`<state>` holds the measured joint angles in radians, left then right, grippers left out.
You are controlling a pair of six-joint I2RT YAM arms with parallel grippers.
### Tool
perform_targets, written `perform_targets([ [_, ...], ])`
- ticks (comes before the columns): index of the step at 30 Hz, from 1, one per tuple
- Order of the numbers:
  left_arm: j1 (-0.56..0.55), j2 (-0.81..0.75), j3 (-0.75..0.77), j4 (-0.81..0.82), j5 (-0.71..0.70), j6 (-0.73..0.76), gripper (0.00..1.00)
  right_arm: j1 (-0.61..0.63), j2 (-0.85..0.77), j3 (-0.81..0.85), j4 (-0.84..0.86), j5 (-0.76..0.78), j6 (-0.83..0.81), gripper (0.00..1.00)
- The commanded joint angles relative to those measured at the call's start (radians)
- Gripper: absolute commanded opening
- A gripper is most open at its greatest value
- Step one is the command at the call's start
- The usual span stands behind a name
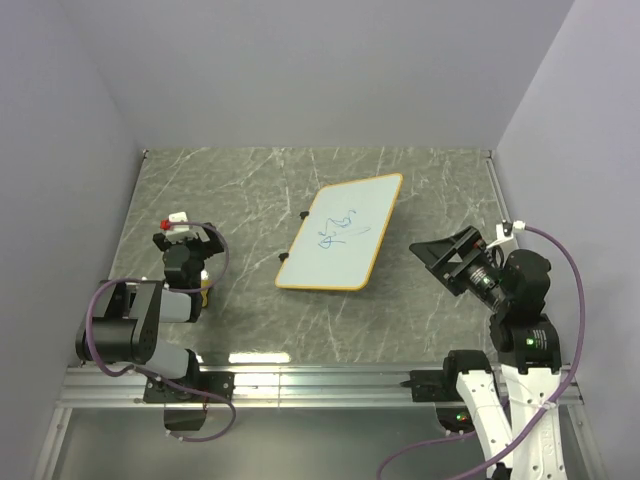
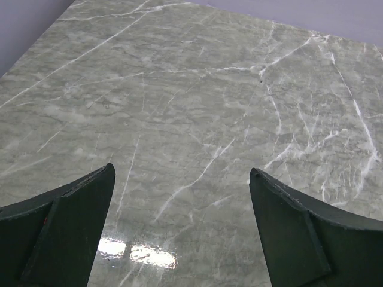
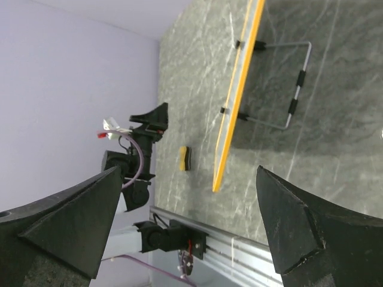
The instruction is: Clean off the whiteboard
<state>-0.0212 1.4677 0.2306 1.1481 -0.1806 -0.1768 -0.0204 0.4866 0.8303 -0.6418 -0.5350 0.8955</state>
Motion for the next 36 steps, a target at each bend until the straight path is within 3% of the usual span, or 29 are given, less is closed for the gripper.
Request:
perform_targets([
  [1,0.003,-0.004,0.021,0.059,0.018,0.010,1.00,-0.004,0.021,0.056,-0.079,0.007,-0.027,1.00],
  [3,0.004,-0.017,0.021,0.068,0.029,0.026,1.00,-0.003,0.058,0.064,-0.137,0.021,-0.015,1.00],
  [6,-0.006,-0.188,0.203,-0.446,0.180,0.060,0.99,-0.003,0.118,0.078,-0.217,0.015,-0.042,1.00],
  [7,-0.008,-0.223,0.392,-0.670,0.184,0.044,0.99,-0.001,0.130,0.092,-0.234,0.018,-0.058,1.00],
  [8,-0.008,-0.243,0.451,-0.888,0.147,-0.007,0.99,-0.003,0.142,0.096,-0.252,0.020,-0.078,1.00],
  [9,-0.005,-0.254,0.502,-0.966,0.080,-0.205,0.99,-0.003,0.144,0.098,-0.252,0.023,-0.084,1.00],
  [10,-0.005,-0.263,0.610,-1.061,-0.001,-0.301,0.99,-0.003,0.139,0.092,-0.243,0.021,-0.087,1.00],
  [11,0.004,-0.268,0.672,-1.267,-0.073,-0.346,0.99,-0.003,0.123,0.084,-0.207,0.017,-0.083,1.00],
  [12,0.010,-0.274,0.729,-1.327,-0.051,-0.345,0.99,-0.003,0.110,0.064,-0.185,0.009,-0.075,1.00],
  [13,0.009,-0.294,0.819,-1.364,-0.040,-0.331,1.00,-0.003,0.096,0.055,-0.161,-0.009,-0.066,1.00],
  [18,-0.080,-0.495,0.935,-1.259,-0.112,-0.297,0.99,-0.003,0.037,0.004,-0.091,-0.039,0.014,1.00],
  [20,-0.072,-0.536,0.845,-1.269,-0.213,-0.457,0.99,-0.003,0.015,-0.017,-0.076,-0.051,0.029,1.00],
  [21,-0.047,-0.532,0.798,-1.297,-0.170,-0.660,0.99,-0.003,0.006,-0.039,-0.067,-0.054,0.037,1.00],
  [22,0.001,-0.518,0.739,-1.303,-0.010,-0.639,0.99,-0.003,-0.003,-0.051,-0.055,-0.060,0.060,1.00],
  [23,0.018,-0.471,0.754,-1.361,0.037,-0.623,0.93,-0.003,-0.019,-0.062,-0.029,-0.072,0.072,1.00],
  [25,0.010,-0.439,0.814,-1.541,-0.055,-0.593,0.75,-0.003,-0.029,-0.066,-0.032,-0.080,0.074,1.00],
  [26,0.003,-0.402,0.831,-1.600,-0.106,-0.581,0.73,-0.003,-0.036,-0.059,-0.062,-0.079,0.065,1.00],
  [28,0.003,-0.336,0.915,-1.750,-0.187,-0.531,0.76,-0.003,-0.043,-0.043,-0.088,-0.068,0.045,1.00],
  [30,0.003,-0.216,0.966,-1.953,-0.169,-0.478,0.87,-0.003,-0.054,-0.040,-0.108,-0.057,0.017,1.00],
  [32,-0.005,-0.156,0.957,-2.075,-0.158,-0.486,0.77,-0.003,-0.057,-0.039,-0.124,-0.062,0.005,1.00],
  [36,-0.025,-0.259,0.802,-2.029,-0.079,-0.428,0.81,-0.003,-0.048,-0.033,-0.140,-0.097,-0.021,1.00],
])
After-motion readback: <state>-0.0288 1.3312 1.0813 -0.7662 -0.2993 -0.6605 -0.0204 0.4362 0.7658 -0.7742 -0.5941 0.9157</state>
